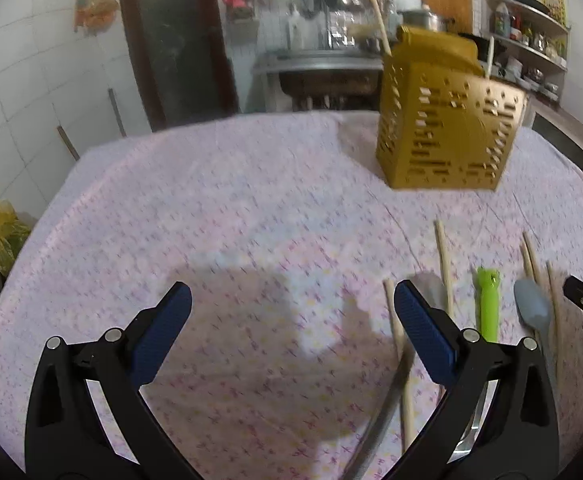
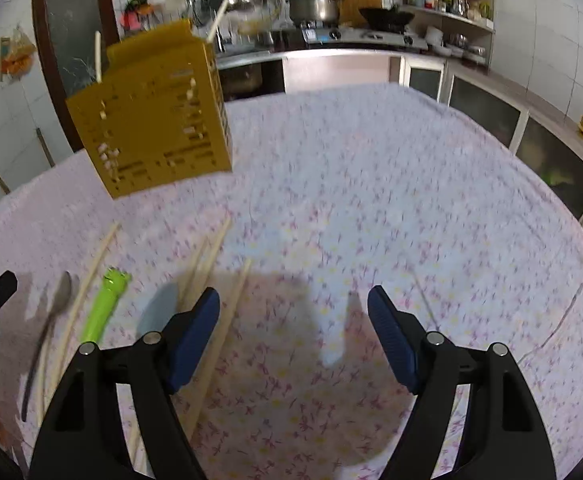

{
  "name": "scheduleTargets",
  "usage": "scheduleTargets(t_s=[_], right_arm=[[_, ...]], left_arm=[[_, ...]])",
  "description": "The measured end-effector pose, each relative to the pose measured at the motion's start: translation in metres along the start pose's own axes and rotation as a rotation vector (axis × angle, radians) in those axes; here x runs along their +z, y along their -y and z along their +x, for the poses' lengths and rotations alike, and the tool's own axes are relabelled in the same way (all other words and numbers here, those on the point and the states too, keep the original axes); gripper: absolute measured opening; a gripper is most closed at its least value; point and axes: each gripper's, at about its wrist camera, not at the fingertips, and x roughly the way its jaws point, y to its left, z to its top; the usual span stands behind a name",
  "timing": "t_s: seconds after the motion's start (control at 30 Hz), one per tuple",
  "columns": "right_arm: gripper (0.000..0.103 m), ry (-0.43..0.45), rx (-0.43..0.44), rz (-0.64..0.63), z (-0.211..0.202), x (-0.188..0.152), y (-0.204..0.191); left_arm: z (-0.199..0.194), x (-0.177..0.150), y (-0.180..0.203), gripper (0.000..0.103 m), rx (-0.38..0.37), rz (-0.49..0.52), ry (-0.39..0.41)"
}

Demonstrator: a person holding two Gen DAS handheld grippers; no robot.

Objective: Organize utensils
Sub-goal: 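Open both tools to release the chopsticks and withdraw from the holder, then grasp the dark metal spoon with the left tool while the right tool grasps a chopstick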

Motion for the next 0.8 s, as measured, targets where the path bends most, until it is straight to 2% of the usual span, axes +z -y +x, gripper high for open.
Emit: scheduleTargets(t_s=[0.17,0.2,0.27,0.37,0.4,0.5,0.6,0.8], right_arm=[[0.073,-0.032,0.003,-0.001,0.005,-0.002,-0.009],[0.064,-0.049,0.009,0.0,0.008,-0.003,-0.013],[0.056,-0.051,-0.006,-0.008,0.009,-0.002,-0.02],[0.035,-0.049,0.0,-0.012,0.01,-0.002,-0.026],[0.026,-0.049,0.023,-0.009,0.011,-0.001,-0.025],[0.012,-0.056,0.075,-0.017,0.013,0.002,-0.023],[0.011,-0.065,0.107,-0.032,0.014,0.006,-0.017],[0.007,-0.067,0.108,-0.06,0.013,0.009,-0.008]], left_arm=[[0.0,-0.005,0.013,0.098,-0.017,0.02,-0.006],[0.0,-0.006,0.016,0.098,-0.018,0.026,-0.006],[0.002,-0.007,0.021,0.098,-0.019,0.035,-0.011],[0.005,-0.009,0.024,0.098,-0.028,0.036,-0.028],[0.006,-0.009,0.024,0.098,-0.031,0.034,-0.034],[0.01,-0.009,0.024,0.098,-0.027,0.029,-0.05],[0.013,-0.007,0.027,0.098,-0.037,0.04,-0.058],[0.015,-0.005,0.037,0.098,-0.088,0.086,-0.083]])
